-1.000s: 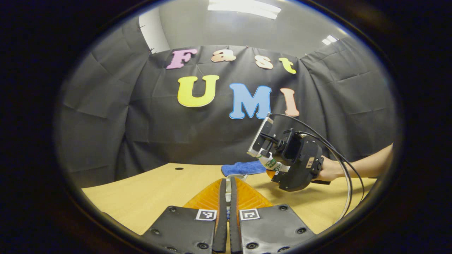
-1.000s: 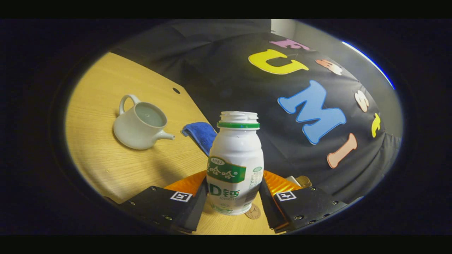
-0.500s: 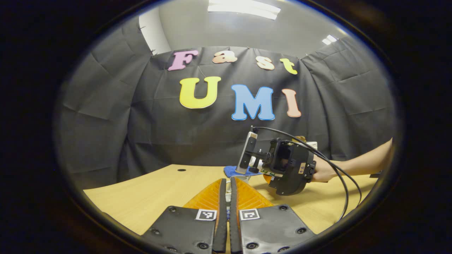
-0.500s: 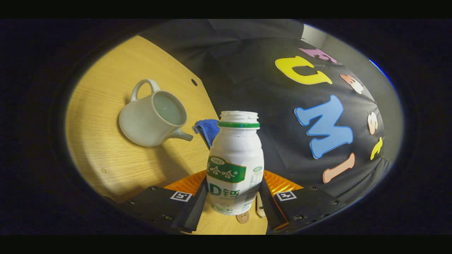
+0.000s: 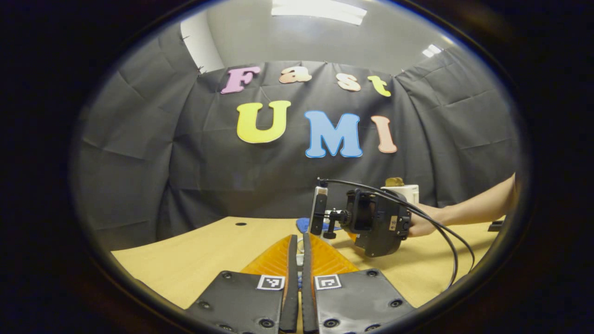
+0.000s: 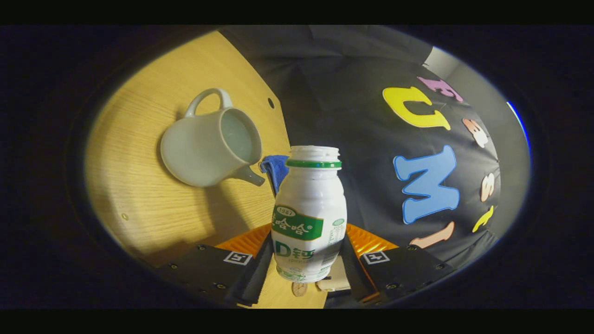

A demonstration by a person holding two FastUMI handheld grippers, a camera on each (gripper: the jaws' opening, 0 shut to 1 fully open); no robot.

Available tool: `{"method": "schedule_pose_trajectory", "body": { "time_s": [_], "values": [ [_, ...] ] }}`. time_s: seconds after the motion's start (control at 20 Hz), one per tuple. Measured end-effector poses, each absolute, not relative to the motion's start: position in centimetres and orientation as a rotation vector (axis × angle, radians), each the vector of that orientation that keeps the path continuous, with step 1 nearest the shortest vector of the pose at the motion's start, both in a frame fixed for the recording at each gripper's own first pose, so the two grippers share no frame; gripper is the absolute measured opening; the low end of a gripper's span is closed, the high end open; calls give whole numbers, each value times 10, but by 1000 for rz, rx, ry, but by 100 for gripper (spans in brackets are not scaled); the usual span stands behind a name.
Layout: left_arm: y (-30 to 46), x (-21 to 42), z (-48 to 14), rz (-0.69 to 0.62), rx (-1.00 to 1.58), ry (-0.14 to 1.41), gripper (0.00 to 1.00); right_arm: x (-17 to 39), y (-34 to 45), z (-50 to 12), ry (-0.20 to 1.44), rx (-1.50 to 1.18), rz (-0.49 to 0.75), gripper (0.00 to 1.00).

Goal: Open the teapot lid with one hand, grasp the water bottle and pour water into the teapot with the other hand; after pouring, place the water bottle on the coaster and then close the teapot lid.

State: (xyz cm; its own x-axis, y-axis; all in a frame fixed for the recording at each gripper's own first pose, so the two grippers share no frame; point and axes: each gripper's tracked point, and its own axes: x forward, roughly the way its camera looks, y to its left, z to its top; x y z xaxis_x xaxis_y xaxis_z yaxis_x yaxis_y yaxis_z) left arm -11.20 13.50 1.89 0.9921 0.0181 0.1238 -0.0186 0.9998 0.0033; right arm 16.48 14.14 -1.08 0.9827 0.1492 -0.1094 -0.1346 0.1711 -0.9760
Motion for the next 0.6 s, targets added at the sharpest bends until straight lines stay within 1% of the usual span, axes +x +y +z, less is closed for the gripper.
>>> {"method": "schedule_pose_trajectory", "body": {
  "time_s": [0.05,0.1,0.5,0.55,0.6],
  "values": [
    [136,-111,18,20,5,-123,13,164,142,-9,-20,-1405,200,72],
    [137,-111,19,23,4,-122,9,165,143,-7,-28,-1426,199,72],
    [139,-114,21,25,4,-130,9,166,147,7,-85,-1572,175,72],
    [138,-115,22,26,5,-133,13,165,147,7,-84,-1583,176,72],
    [139,-115,23,27,6,-135,13,166,146,6,-85,-1594,177,72]
  ]
}}
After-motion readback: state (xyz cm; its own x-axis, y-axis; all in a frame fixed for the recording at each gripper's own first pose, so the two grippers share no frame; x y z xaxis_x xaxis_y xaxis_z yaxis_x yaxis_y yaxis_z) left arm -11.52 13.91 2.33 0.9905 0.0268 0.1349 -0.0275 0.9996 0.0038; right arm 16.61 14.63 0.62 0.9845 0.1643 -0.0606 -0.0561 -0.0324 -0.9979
